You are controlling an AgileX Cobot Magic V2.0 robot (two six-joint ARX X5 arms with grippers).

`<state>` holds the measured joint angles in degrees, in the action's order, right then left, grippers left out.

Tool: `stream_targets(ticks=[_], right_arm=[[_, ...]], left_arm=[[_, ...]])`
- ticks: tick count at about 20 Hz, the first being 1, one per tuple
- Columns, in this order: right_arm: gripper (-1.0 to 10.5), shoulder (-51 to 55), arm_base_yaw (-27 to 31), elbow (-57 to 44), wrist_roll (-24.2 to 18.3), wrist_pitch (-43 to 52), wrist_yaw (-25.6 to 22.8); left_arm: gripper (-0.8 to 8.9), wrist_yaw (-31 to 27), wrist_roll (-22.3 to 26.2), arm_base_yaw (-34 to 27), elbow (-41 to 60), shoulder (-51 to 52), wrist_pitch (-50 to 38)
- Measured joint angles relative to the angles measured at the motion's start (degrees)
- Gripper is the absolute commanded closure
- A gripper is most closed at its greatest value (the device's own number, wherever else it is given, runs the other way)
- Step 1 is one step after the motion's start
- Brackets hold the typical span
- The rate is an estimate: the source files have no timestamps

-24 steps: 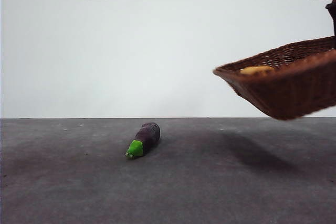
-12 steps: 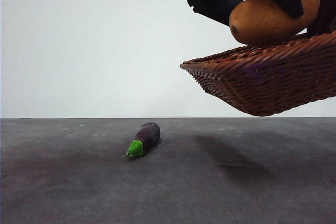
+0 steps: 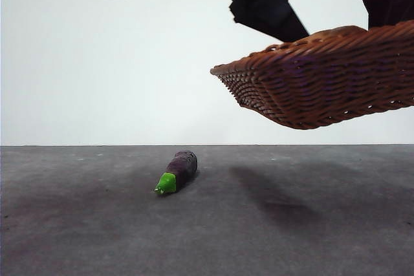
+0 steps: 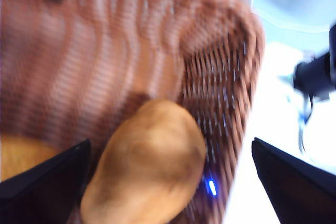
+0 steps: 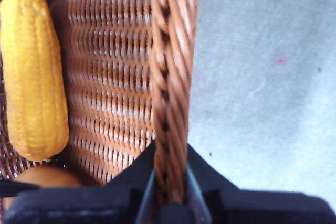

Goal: Help me put the vegetables on the table into the basket

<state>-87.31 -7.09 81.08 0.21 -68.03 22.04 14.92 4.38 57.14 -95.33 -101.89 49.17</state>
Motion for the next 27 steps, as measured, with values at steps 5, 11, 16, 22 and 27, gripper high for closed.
stream_targets(ticks=[5,11,16,22,27], right_arm=[[9.6,0.00,0.09,0.00,0.28,1.42,-4.48],[9.6,0.00,0.17,0.00,0.63,1.79,-9.51],[9.6,0.00,3.32,0.00,0.63,1.44,-9.84],[9.6,0.00,5.31,0.00,0.61,0.74,-10.10],[9.6,0.00,5.66,0.00,0.42,0.15,-10.12]], left_arm=[[1.22,-11.72,-0.57,-2.56,-15.87,2.36,15.15],[1.22,-22.40,-5.09,-10.86,-17.44,1.36,16.13],[1.22,-16.57,-8.17,-21.59,-17.44,-2.36,15.78],[1.22,-7.96,-8.92,-28.00,-17.44,-13.86,14.75],[1.23,-8.35,-9.18,-27.85,-17.42,-23.12,7.80]])
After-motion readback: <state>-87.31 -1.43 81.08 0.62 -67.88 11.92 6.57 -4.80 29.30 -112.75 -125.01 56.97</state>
